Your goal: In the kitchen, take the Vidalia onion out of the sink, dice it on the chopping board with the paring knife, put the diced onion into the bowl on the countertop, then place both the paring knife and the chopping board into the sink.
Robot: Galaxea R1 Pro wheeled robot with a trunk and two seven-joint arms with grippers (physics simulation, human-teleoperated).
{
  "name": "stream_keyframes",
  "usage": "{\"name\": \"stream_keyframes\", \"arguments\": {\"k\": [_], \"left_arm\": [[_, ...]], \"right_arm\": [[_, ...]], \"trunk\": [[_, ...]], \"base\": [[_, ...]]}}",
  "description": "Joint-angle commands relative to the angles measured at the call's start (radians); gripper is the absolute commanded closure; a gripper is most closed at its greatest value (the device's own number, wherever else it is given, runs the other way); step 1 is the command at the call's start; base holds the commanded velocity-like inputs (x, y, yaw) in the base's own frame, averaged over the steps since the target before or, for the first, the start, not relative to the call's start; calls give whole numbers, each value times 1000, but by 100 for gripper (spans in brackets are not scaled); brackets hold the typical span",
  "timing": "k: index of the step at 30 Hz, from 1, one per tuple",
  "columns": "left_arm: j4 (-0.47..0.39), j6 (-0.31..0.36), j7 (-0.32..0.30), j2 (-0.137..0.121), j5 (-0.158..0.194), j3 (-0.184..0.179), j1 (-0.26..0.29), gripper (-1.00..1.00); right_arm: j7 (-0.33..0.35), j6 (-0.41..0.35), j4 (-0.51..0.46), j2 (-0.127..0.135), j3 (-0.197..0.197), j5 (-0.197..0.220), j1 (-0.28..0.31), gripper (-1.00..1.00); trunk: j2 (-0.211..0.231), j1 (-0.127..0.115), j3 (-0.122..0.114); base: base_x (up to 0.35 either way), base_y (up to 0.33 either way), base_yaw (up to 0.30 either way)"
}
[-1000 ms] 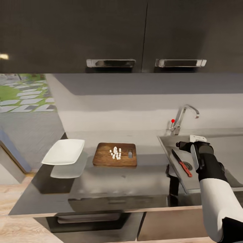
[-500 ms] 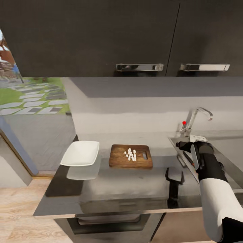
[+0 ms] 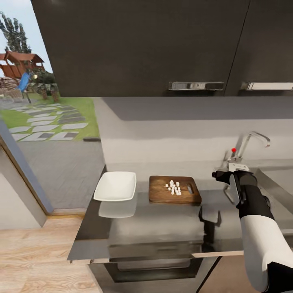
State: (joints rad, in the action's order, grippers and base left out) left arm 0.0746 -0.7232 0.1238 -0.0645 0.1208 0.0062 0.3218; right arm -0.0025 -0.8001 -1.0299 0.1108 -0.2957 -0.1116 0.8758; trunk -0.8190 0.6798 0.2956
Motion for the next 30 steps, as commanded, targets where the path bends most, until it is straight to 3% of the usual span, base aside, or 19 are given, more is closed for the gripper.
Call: {"name": "stream_keyframes", "arguments": {"k": [1, 8, 14, 19, 21, 25, 30], "left_arm": [[4, -5, -2, 0, 4, 0, 2, -100], [4, -5, -1, 0, 3, 0, 2, -100], [4, -5, -1, 0, 3, 0, 2, -100], [4, -5, -1, 0, 4, 0, 2, -100], [4, -5, -1, 0, 4, 0, 2, -100], [4, -5, -1, 0, 4, 0, 2, -100], [4, -5, -1, 0, 4, 0, 2, -100]], "right_arm": [[3, -5, -1, 0, 0, -9, 1, -100], [3, -5, 1, -3, 0, -9, 2, -100], [4, -5, 10, -6, 0, -10, 2, -100], [5, -5, 20, -25, 1, -12, 1, -100], [5, -4, 42, -30, 12, -14, 1, -100], [6, -3, 56, -30, 77, -14, 1, -100], [6, -2, 57, -26, 85, -15, 1, -100]], "trunk": [[-1, 0, 0], [-1, 0, -11], [-1, 0, -18], [-1, 0, -18], [-1, 0, -17], [-1, 0, -12], [-1, 0, -5]], "base": [[-6, 280, 0], [-1, 256, 0], [0, 34, 0], [0, 1, 0], [0, 0, 0], [0, 0, 0], [0, 0, 0]]}}
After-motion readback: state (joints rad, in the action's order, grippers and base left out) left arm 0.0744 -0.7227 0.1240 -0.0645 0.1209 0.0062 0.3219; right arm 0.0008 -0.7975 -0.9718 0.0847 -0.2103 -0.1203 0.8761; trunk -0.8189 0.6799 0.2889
